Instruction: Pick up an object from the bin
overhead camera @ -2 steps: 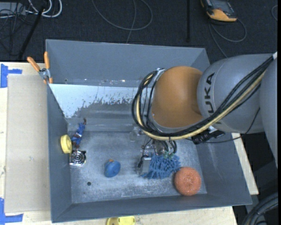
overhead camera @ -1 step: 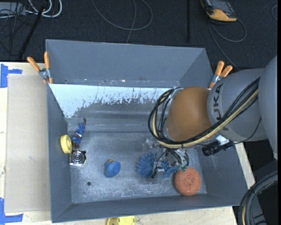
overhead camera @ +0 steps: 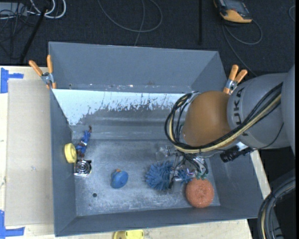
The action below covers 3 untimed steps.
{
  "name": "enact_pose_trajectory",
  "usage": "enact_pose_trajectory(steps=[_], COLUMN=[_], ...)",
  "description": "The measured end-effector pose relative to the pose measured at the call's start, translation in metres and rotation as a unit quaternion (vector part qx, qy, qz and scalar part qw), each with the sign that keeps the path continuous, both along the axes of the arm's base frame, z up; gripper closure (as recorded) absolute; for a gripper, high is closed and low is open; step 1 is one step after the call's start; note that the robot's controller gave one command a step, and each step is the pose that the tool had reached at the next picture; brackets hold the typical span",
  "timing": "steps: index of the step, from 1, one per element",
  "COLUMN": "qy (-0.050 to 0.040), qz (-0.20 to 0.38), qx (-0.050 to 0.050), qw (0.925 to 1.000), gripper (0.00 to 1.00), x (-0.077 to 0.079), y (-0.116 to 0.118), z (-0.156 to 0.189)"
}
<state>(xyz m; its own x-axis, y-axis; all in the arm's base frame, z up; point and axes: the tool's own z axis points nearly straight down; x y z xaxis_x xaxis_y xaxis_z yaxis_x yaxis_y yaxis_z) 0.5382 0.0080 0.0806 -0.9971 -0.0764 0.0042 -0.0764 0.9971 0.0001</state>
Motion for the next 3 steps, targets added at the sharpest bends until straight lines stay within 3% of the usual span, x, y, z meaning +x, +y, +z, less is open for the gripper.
enact_pose_trajectory(steps=[1,2,3], qy=[-0.0029,-0.0018,-0.003], qz=[0.041,0.07,0.112], qx=[0.0,0.0,0.001], qw=[0.9992,0.9975,0.9936], gripper=[0.0,0.0,1.0], x=[-0.004,0.0,0.011], y=[-0.008,-0.009,-0.026], z=[0.026,0.002,-0.011])
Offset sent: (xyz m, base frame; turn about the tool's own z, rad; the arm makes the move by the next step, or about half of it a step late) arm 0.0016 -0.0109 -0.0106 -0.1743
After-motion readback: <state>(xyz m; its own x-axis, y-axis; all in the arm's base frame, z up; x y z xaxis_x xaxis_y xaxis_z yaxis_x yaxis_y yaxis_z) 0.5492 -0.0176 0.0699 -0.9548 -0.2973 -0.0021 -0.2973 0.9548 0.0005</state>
